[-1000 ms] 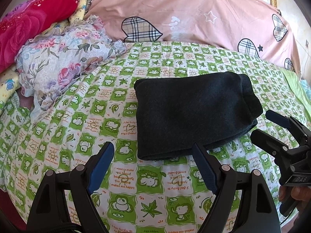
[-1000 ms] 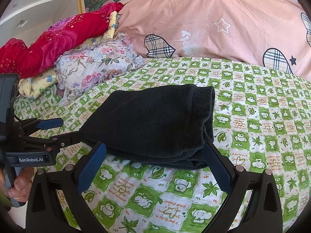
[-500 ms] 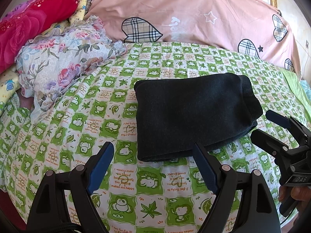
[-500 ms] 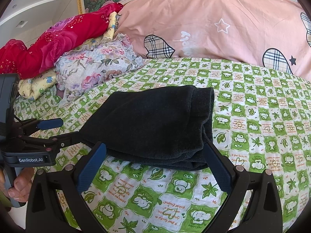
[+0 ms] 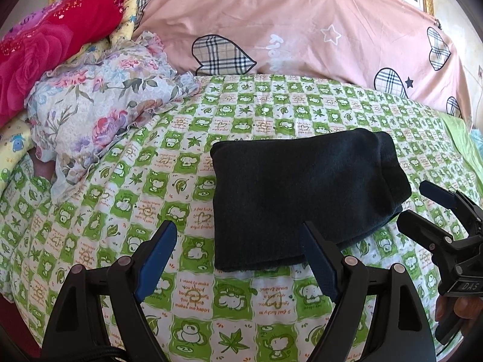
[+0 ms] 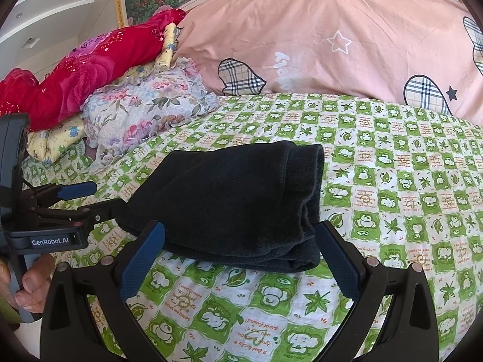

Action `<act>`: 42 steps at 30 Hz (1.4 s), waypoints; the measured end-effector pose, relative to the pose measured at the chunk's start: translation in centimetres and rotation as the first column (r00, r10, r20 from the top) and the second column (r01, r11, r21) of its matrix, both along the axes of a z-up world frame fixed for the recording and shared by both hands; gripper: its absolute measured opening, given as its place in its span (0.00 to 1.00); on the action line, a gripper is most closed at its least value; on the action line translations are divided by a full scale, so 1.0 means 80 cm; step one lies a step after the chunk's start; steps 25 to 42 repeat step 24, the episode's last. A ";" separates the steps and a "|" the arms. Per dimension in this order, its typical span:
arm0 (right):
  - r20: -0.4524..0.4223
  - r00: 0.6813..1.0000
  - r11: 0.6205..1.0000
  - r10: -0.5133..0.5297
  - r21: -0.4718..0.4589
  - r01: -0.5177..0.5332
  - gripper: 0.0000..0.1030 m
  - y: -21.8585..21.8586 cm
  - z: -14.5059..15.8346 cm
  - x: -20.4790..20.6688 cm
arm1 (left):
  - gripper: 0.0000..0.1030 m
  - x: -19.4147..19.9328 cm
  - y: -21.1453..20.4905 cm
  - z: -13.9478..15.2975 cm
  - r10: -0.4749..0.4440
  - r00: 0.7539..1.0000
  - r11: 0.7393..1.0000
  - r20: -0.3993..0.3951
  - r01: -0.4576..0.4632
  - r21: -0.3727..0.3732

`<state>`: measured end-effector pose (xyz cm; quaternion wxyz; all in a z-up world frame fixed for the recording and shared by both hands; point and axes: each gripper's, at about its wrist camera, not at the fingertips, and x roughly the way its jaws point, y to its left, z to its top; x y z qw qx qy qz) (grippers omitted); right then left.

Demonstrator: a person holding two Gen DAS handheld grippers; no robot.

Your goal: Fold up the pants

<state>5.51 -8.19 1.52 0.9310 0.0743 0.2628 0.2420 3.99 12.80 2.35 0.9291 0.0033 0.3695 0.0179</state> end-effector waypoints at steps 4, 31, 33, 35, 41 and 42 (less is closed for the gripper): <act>-0.011 1.000 1.000 -0.003 -0.003 0.002 0.97 -0.001 -0.001 0.004 | 0.81 0.005 -0.004 0.000 0.006 1.000 1.000 -0.007 -0.006 0.006; -0.050 0.999 1.000 -0.006 0.028 0.007 0.99 -0.010 -0.007 0.013 | 0.80 0.019 -0.027 -0.003 0.044 0.998 0.997 -0.048 -0.041 0.060; -0.050 0.999 1.000 -0.006 0.028 0.007 0.99 -0.010 -0.007 0.013 | 0.80 0.019 -0.027 -0.003 0.044 0.998 0.997 -0.048 -0.041 0.060; -0.050 0.999 1.000 -0.006 0.028 0.007 0.99 -0.010 -0.007 0.013 | 0.80 0.019 -0.027 -0.003 0.044 0.998 0.997 -0.048 -0.041 0.060; -0.050 0.999 1.000 -0.006 0.028 0.007 0.99 -0.010 -0.007 0.013 | 0.80 0.019 -0.027 -0.003 0.044 0.998 0.997 -0.048 -0.041 0.060; -0.050 0.999 1.000 -0.006 0.028 0.007 0.99 -0.010 -0.007 0.013 | 0.80 0.019 -0.027 -0.003 0.044 0.998 0.997 -0.048 -0.041 0.060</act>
